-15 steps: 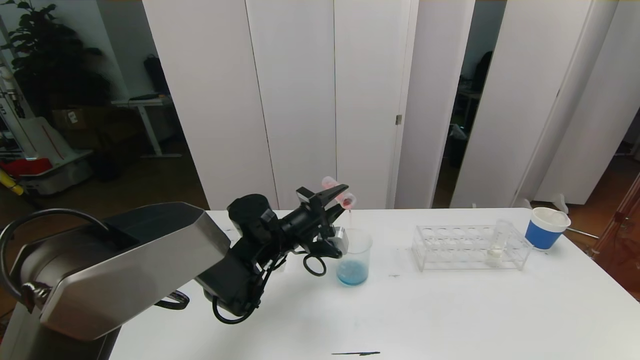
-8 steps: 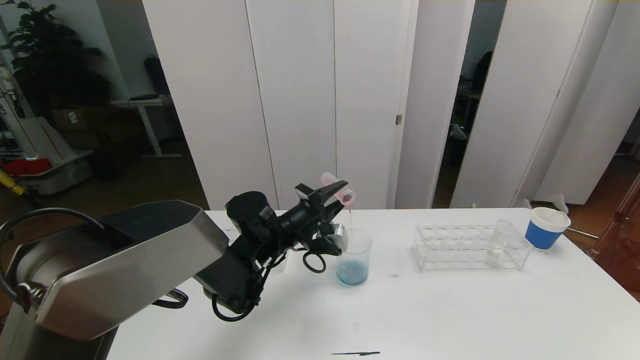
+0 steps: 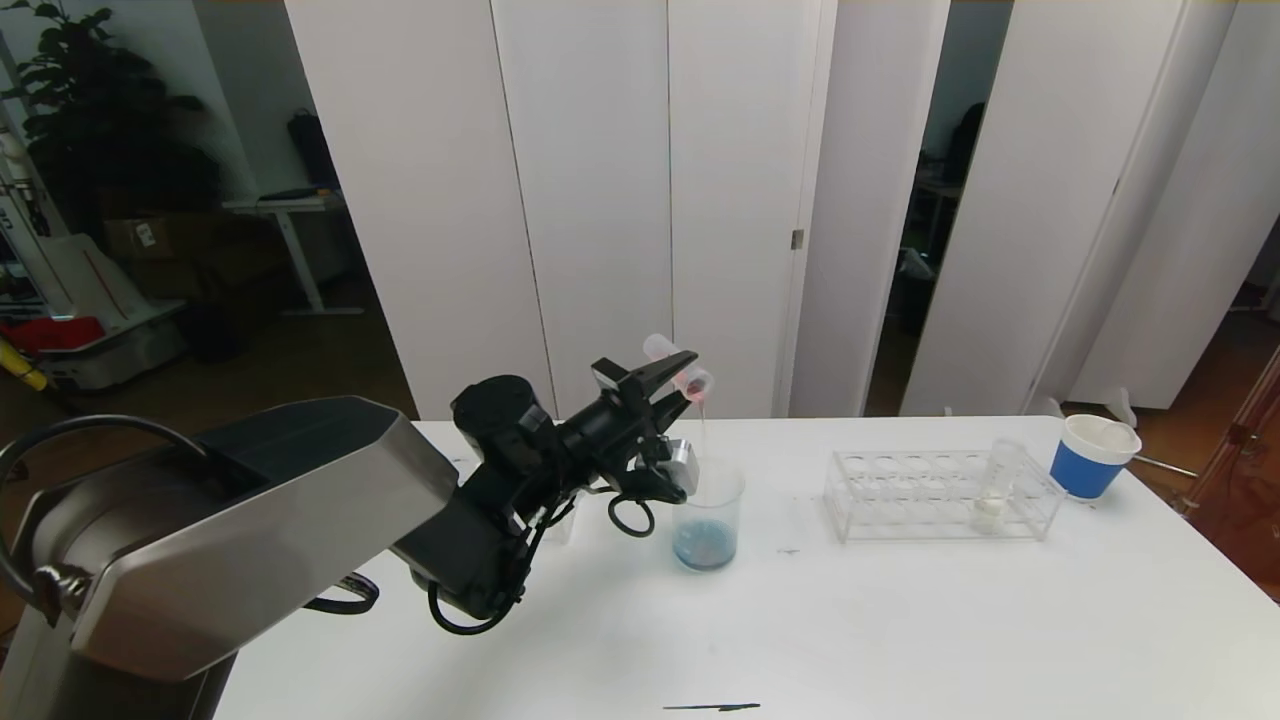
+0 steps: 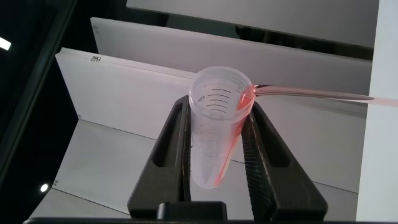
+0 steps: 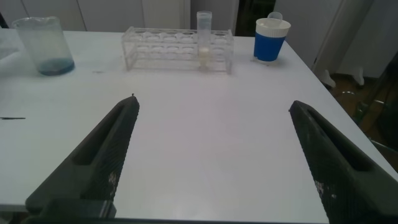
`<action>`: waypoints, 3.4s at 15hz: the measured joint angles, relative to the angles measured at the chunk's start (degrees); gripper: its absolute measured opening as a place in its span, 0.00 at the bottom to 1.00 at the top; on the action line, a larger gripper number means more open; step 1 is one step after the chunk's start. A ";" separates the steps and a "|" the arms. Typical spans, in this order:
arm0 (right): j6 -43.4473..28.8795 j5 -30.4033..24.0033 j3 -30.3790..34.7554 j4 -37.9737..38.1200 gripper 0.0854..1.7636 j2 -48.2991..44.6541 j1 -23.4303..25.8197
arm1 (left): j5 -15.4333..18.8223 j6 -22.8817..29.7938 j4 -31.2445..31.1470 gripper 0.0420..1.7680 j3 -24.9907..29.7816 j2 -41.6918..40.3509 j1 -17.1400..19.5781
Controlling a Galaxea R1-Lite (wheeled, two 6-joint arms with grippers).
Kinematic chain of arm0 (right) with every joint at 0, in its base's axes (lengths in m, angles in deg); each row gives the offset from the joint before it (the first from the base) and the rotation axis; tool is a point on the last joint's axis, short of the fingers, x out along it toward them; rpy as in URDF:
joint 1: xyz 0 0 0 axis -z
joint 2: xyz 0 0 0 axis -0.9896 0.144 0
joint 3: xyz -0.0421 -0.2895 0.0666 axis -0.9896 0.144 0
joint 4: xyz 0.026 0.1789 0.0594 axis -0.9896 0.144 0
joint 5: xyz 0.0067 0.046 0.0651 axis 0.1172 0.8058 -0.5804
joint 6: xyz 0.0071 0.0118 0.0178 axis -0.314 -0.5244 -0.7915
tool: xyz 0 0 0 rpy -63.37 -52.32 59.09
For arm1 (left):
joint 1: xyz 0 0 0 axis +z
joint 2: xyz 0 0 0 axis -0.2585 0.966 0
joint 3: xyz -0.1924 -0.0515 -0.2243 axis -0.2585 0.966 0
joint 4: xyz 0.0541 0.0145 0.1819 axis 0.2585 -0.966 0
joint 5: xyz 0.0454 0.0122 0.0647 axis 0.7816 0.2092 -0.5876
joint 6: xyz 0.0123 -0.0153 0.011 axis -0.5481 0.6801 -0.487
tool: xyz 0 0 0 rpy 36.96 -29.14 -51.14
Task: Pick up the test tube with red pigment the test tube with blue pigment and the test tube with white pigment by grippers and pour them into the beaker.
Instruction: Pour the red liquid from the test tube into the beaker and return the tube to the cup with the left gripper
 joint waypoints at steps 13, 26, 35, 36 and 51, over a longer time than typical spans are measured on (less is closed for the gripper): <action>0.02 0.00 0.00 0.01 0.98 0.00 0.00 | -0.09 -0.89 -0.22 0.31 -0.89 -1.33 -0.13; 0.00 0.00 0.00 0.00 0.98 0.00 0.00 | -0.78 2.91 -1.79 0.31 0.90 -3.23 -0.29; 0.00 0.00 0.00 0.01 0.98 0.00 -0.02 | -24.99 24.14 -21.75 0.31 4.07 -14.88 -1.10; -0.02 0.02 0.00 0.00 0.98 0.00 -0.02 | -26.61 29.82 -25.70 0.31 3.85 -16.70 -1.54; 0.00 0.00 0.00 0.01 0.98 0.00 0.00 | -38.50 86.31 -59.62 0.31 3.15 -35.72 2.46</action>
